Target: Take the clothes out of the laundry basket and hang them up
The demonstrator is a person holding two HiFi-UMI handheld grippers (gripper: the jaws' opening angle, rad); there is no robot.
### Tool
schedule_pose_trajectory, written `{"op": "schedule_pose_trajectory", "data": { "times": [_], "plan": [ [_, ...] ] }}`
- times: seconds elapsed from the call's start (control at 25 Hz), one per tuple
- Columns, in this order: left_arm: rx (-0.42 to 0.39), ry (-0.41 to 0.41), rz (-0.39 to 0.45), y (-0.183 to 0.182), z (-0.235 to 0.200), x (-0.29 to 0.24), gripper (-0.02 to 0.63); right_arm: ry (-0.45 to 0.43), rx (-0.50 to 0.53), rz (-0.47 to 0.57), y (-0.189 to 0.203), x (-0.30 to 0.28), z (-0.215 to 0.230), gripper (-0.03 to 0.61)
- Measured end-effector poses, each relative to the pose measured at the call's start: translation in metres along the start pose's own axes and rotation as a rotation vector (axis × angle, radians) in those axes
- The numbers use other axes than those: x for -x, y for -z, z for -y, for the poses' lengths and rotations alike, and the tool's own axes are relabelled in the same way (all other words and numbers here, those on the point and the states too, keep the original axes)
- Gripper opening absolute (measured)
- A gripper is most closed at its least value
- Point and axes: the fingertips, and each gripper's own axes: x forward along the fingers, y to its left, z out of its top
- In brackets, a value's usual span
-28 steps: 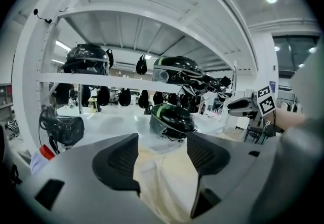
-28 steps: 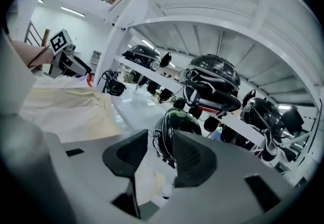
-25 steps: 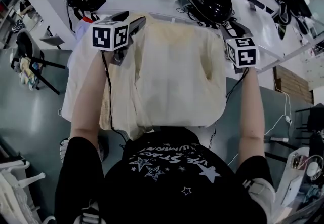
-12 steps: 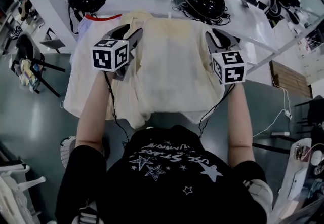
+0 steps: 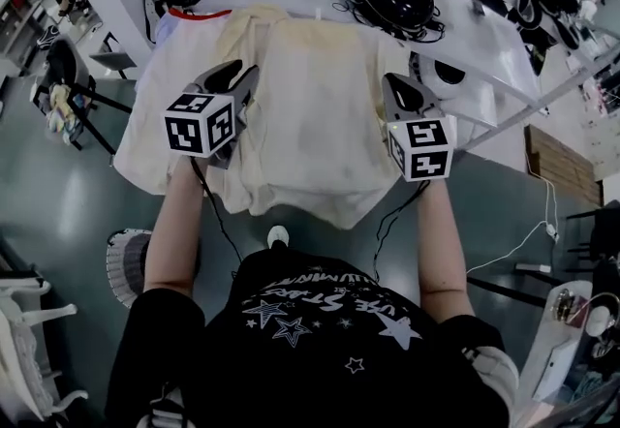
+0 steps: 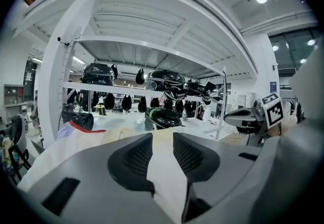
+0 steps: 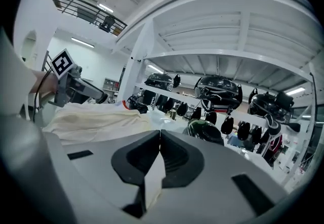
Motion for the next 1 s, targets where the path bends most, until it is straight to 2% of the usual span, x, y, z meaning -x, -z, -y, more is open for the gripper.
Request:
{"op": "schedule_pose_trajectory", "data": {
  "times": [0.36, 0.72, 1.0],
  "plan": [
    [-0.007, -0.040, 0.001, 0.035, 0.071, 0.060, 0.039, -0.082, -0.082, 0.043, 0.024, 0.066, -0.030, 0.008],
    [0.029, -0.087, -0.036, 0.092, 0.128, 0.124, 0.028, -0.143, -0.110, 0.041, 0.058, 0.142, -0.057, 0.008],
    [0.076, -0.109, -0.073, 0.141, 0.177, 0.176, 0.028, -0.233, -0.143, -0.008, 0.101, 0.191, -0.096, 0.008]
  ]
}}
